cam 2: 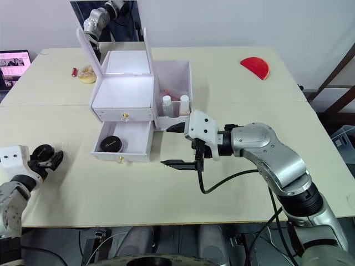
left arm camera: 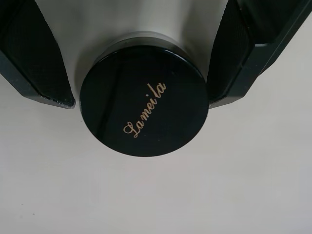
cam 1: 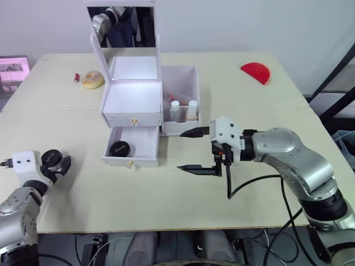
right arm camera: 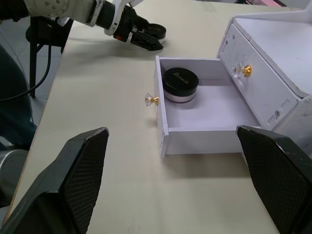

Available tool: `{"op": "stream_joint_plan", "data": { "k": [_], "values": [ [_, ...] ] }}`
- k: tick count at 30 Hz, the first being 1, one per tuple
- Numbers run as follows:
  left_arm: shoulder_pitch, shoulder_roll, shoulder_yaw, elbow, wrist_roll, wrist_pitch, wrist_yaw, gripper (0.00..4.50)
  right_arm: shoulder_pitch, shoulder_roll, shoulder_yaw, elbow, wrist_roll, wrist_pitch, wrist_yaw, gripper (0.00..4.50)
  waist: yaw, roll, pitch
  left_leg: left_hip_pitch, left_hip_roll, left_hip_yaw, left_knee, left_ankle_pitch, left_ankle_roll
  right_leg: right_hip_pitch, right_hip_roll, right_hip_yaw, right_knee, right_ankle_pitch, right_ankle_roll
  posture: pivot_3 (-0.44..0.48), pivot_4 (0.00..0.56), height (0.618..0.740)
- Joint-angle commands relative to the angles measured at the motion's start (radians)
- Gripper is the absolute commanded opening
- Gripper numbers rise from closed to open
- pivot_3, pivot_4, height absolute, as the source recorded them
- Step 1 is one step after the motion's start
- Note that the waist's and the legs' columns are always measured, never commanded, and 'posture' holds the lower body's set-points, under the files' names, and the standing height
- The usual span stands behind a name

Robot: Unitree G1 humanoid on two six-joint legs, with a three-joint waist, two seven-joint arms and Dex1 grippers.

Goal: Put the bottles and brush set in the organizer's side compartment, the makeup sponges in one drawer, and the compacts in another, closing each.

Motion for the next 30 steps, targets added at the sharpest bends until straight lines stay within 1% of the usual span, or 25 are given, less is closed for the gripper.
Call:
{"op": "stream_joint_plan", "data": {
  "k": [1,2,4,5,6,13,17,20,22,25,28,30],
  "values": [
    [-0.013,0.01,0.001,0.001,-0.002,-0.023,-0.001,4.39,-0.006,-0.007,-0.02,-0.039,0.001,0.0,-0.007,4.5,0.0,0.0,0.0,0.0,0.0,0.0,0.0,0.0,0.0,0.0,0.0,0.0,0.0,0.0,0.0,0.0,0.15,0.739],
    [-0.016,0.01,0.003,0.001,-0.002,-0.025,-0.001,4.18,-0.004,-0.008,-0.021,-0.04,0.001,0.001,-0.007,4.5,0.001,0.0,0.0,0.0,0.0,0.0,0.0,0.0,0.0,0.0,0.0,0.0,0.0,0.0,0.0,0.0,0.15,0.739],
    [-0.02,0.012,0.005,0.005,-0.001,-0.027,-0.002,3.54,-0.003,-0.009,-0.019,-0.04,0.0,0.002,-0.008,4.5,0.0,0.0,0.0,0.0,0.0,0.0,0.0,0.0,0.0,0.0,0.0,0.0,0.0,0.0,0.0,0.0,0.15,0.739],
    [-0.02,0.013,0.005,0.006,-0.001,-0.029,-0.003,3.06,-0.002,-0.009,-0.019,-0.041,0.0,0.003,-0.008,4.5,0.0,0.0,0.0,0.0,0.0,0.0,0.0,0.0,0.0,0.0,0.0,0.0,0.0,0.0,0.0,0.0,0.15,0.739],
    [-0.022,0.014,0.005,0.007,0.0,-0.032,-0.005,2.67,-0.002,-0.009,-0.019,-0.04,0.0,0.003,-0.008,4.5,0.0,0.0,0.0,0.0,0.0,0.0,0.0,0.0,0.0,0.0,0.0,0.0,0.0,0.0,0.0,0.0,0.15,0.739],
    [-0.015,0.026,0.02,-0.015,-0.003,-0.043,-0.007,2.67,0.002,-0.016,-0.014,-0.037,-0.006,0.001,-0.004,4.5,0.0,0.0,0.0,0.0,0.0,0.0,0.0,0.0,0.0,0.0,0.0,0.0,0.0,0.001,0.001,0.0,0.15,0.739],
    [-0.006,0.047,0.049,-0.094,-0.035,-0.047,-0.035,2.67,0.005,-0.019,-0.013,-0.038,-0.008,0.001,-0.002,4.5,0.0,0.0,0.0,0.0,0.0,0.0,0.0,0.0,0.0,0.0,0.0,0.0,0.0,0.0,0.001,0.0,0.15,0.739],
    [0.018,0.08,0.067,-0.196,-0.108,-0.056,-0.131,2.67,0.009,-0.022,-0.013,-0.038,-0.009,0.004,-0.002,4.5,-0.001,0.0,0.001,-0.001,0.0,0.0,0.0,0.0,0.0,-0.001,0.0,0.0,-0.001,-0.001,-0.001,0.0,0.15,0.739],
    [0.042,0.107,0.068,-0.268,-0.173,-0.052,-0.219,2.67,0.01,-0.025,-0.013,-0.038,-0.008,0.006,-0.003,4.5,-0.001,0.0,0.001,-0.001,0.0,0.0,0.0,0.0,0.0,-0.001,0.0,0.0,-0.001,-0.001,-0.002,0.0,0.15,0.739],
    [0.096,0.175,0.057,-0.371,-0.286,0.022,-0.359,2.67,0.01,-0.027,-0.014,-0.037,-0.009,0.007,-0.003,4.5,-0.002,0.0,0.001,-0.001,0.0,0.0,-0.001,0.0,0.0,-0.001,-0.001,0.0,-0.002,-0.001,-0.002,0.0,0.15,0.739],
    [0.12,0.255,0.018,-0.444,-0.371,0.096,-0.466,2.67,0.009,-0.027,-0.012,-0.029,-0.014,0.005,-0.003,4.5,-0.002,0.002,0.002,-0.001,0.0,0.001,-0.001,0.0,0.0,-0.002,-0.001,0.0,-0.002,-0.001,-0.002,0.0,0.15,0.739],
    [0.085,0.293,-0.056,-0.466,-0.374,0.112,-0.503,2.67,0.009,-0.026,-0.009,-0.023,-0.022,0.001,-0.005,4.5,0.001,0.004,0.003,-0.001,0.0,0.001,-0.001,0.0,0.0,-0.001,0.0,0.0,-0.001,-0.002,-0.002,0.0,0.15,0.739]
  ]
}}
